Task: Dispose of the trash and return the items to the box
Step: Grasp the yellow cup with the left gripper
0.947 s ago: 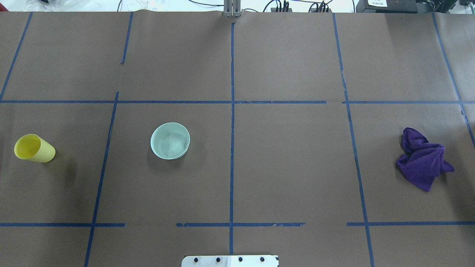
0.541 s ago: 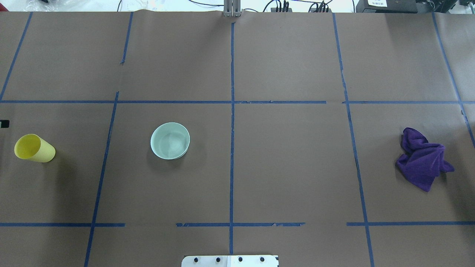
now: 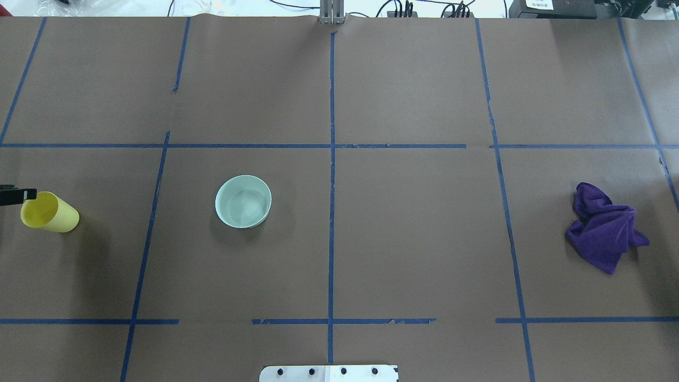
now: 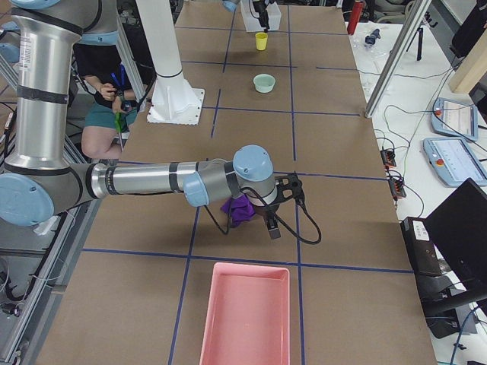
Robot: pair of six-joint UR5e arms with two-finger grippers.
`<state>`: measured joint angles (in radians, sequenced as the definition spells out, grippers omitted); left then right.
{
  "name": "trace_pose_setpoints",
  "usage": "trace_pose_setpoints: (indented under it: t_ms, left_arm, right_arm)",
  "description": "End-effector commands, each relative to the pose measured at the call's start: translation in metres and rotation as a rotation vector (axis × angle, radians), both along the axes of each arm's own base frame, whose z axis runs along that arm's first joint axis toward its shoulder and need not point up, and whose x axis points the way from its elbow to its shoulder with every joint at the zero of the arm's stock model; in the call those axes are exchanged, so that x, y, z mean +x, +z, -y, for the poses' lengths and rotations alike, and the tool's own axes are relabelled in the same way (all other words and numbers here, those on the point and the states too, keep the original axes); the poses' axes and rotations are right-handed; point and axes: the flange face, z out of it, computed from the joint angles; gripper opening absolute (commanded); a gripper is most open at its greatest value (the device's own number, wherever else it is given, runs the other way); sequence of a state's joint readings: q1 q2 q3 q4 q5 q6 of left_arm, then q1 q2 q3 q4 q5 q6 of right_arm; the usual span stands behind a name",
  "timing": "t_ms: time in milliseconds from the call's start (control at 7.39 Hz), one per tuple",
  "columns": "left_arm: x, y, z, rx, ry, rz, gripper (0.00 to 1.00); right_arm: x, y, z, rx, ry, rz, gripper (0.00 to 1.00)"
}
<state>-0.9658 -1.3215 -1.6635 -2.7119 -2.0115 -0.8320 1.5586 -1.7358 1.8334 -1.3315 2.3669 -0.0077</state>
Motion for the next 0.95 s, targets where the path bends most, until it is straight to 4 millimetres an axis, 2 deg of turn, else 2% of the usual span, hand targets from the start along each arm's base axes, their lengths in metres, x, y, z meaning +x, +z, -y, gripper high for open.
trace_pose_setpoints:
  t_ms: [0, 135, 271, 541, 677, 812]
  left_arm:
    - [0.018, 0.003, -0.008, 0.009, 0.027, 0.018, 0.43]
    - [0.017, 0.007, -0.011, 0.006, 0.031, 0.026, 0.06]
    - [0.015, 0.008, -0.011, 0.013, 0.024, 0.035, 0.00]
    - [0.006, -0.006, -0.009, 0.069, 0.015, 0.043, 0.00]
    - [-0.008, -0.011, -0.026, 0.108, 0.043, 0.066, 0.00]
    - [-0.028, -0.018, -0.031, 0.141, 0.093, 0.054, 0.00]
  right_arm:
    - [0.000, 0.001, -0.001, -0.002, 0.000, -0.001, 1.00]
    - [0.000, 0.001, -0.001, -0.002, 0.000, -0.001, 1.00]
    - [0.000, 0.001, -0.001, -0.002, 0.000, -0.001, 1.00]
    - [0.000, 0.001, -0.001, -0.002, 0.000, -0.001, 1.00]
    - [0.000, 0.001, -0.001, -0.002, 0.000, -0.001, 1.00]
    - [0.000, 0.001, -0.001, -0.002, 0.000, 0.000, 1.00]
